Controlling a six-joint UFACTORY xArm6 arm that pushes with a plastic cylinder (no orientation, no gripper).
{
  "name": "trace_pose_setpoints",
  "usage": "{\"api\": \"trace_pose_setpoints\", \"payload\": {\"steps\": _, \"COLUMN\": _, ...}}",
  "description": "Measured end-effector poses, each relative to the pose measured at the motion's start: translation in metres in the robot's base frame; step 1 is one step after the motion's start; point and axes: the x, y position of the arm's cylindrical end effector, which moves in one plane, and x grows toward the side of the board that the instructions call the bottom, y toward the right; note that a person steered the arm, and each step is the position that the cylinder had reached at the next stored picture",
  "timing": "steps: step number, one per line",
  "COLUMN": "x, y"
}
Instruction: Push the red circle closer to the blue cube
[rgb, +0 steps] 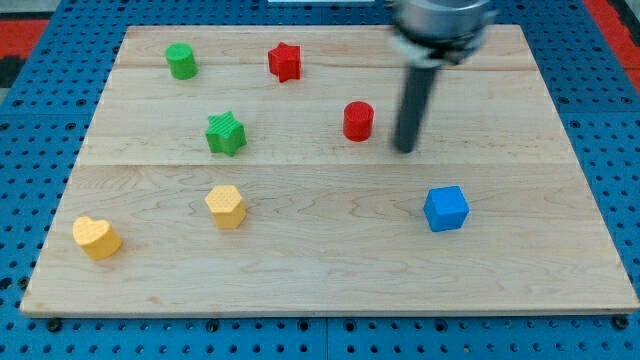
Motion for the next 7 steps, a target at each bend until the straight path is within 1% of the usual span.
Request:
{"api": "trace_pose_setpoints", "payload": {"steps": 1, "x": 0.033, "y": 0.012}}
{"api": "trace_pose_setpoints", "payload": {"steps": 2, "x": 0.039, "y": 0.082}}
{"api": "trace_pose_setpoints", "payload": {"steps": 3, "x": 0.065, "y": 0.094}}
{"api": "trace_pose_setpoints", "payload": {"steps": 4, "x": 0.06, "y": 0.106}}
{"api": "trace_pose_setpoints", "payload": {"steps": 5, "x": -0.001, "y": 0.107}}
{"api": "trace_pose_setpoints", "payload": {"steps": 6, "x": -0.062, "y": 0.078}}
{"api": "trace_pose_setpoints", "payload": {"steps": 7, "x": -0.092, "y": 0.005}}
